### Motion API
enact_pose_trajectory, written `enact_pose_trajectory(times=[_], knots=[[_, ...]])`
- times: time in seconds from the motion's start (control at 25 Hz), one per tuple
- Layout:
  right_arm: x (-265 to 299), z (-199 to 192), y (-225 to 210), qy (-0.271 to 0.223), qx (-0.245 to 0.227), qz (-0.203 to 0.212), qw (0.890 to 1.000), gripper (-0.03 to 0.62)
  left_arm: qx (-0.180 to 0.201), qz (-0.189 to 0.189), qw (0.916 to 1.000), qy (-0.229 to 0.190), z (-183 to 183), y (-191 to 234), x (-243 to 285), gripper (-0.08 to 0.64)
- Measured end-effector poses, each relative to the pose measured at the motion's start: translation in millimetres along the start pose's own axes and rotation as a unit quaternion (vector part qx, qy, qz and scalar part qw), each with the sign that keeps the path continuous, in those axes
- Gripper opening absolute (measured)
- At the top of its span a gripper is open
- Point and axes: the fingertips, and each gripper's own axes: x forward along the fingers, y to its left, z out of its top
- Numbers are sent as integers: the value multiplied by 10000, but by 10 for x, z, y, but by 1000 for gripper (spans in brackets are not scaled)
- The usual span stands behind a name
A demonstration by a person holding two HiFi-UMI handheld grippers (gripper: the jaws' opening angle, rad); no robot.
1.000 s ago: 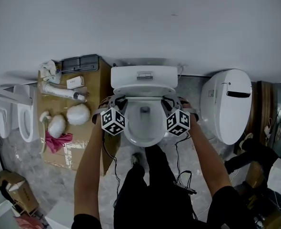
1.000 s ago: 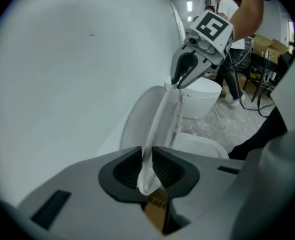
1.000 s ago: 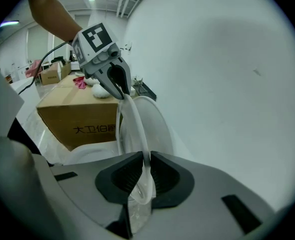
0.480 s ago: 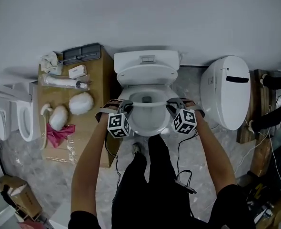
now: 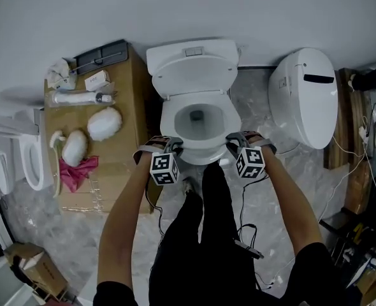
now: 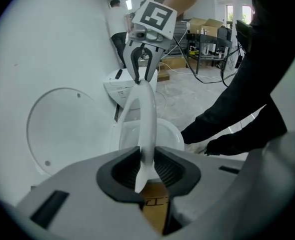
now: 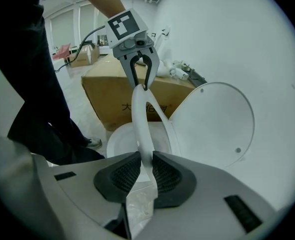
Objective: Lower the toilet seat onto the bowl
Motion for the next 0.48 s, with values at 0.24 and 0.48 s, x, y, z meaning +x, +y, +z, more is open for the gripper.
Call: enact_pose_trajectory(times=[0.24, 0.48], knots=[[273, -179, 480, 171, 32, 3, 9998, 106, 123, 20, 9999, 31, -78, -479, 299, 107], [596, -372, 860, 323, 182, 164, 9992, 133, 247, -122, 9996, 118, -192, -866, 611, 112]])
